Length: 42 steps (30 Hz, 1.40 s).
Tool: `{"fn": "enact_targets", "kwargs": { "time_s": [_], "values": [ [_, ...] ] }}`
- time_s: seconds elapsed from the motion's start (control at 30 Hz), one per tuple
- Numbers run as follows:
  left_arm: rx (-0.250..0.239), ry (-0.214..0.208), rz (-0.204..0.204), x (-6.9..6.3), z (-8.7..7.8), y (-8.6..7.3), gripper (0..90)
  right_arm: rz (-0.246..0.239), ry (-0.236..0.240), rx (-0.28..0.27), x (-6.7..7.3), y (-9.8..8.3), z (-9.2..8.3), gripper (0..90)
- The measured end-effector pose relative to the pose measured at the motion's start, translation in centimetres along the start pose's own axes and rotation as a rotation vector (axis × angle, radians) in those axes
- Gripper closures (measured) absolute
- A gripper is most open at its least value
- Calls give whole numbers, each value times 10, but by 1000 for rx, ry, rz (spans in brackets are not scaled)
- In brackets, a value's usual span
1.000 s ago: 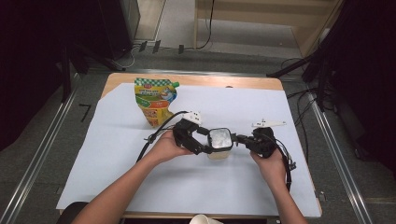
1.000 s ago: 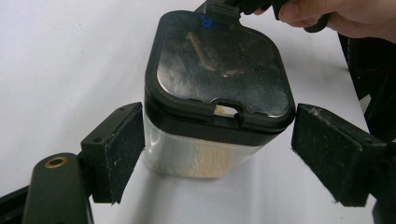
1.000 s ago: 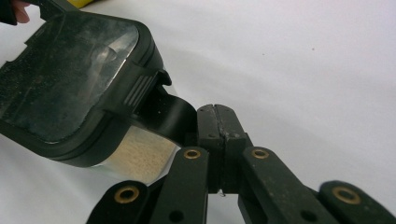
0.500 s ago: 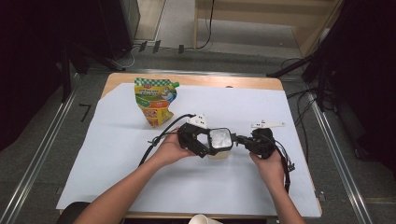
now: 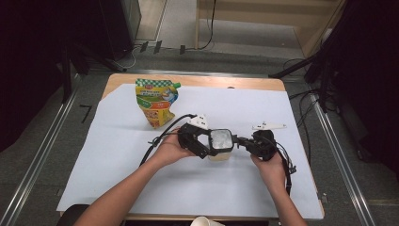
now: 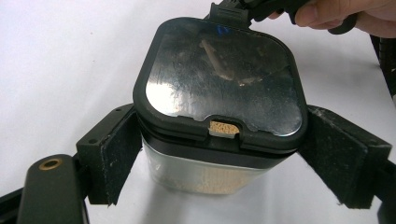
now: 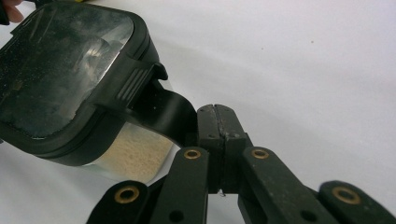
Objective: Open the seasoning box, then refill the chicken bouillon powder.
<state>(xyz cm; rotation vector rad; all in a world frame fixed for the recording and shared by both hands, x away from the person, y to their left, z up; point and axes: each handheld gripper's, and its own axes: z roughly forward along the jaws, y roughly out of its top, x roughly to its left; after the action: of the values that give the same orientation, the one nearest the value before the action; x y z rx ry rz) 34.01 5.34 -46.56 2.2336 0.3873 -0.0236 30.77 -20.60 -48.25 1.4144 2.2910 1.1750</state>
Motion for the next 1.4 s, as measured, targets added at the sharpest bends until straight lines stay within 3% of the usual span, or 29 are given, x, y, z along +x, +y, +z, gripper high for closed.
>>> {"fn": "enact_targets", "kwargs": {
  "time_s": [0.67,0.93,1.03,1.1,1.17,1.2,1.3,1.4],
  "values": [
    [-15,-17,-10,2,-5,3,159,4,2,-7,3,-1,-4,900],
    [-14,8,28,-3,-6,9,154,1,-1,-10,4,-3,-5,900],
    [-27,8,10,-3,-5,11,150,0,-2,-13,5,-3,-5,900],
    [-74,1,-22,-1,-10,12,183,0,9,-14,5,-3,-5,900],
    [-94,6,-40,3,-14,11,376,2,16,-19,6,-3,-5,900],
    [-101,0,-52,5,-16,11,394,-2,20,-21,6,-3,-5,900],
    [-72,2,-40,4,-15,11,351,-27,-1,-11,9,-3,-3,900],
    [-61,12,-30,2,-15,11,330,-13,14,-11,7,-3,-2,900]
  ]
}}
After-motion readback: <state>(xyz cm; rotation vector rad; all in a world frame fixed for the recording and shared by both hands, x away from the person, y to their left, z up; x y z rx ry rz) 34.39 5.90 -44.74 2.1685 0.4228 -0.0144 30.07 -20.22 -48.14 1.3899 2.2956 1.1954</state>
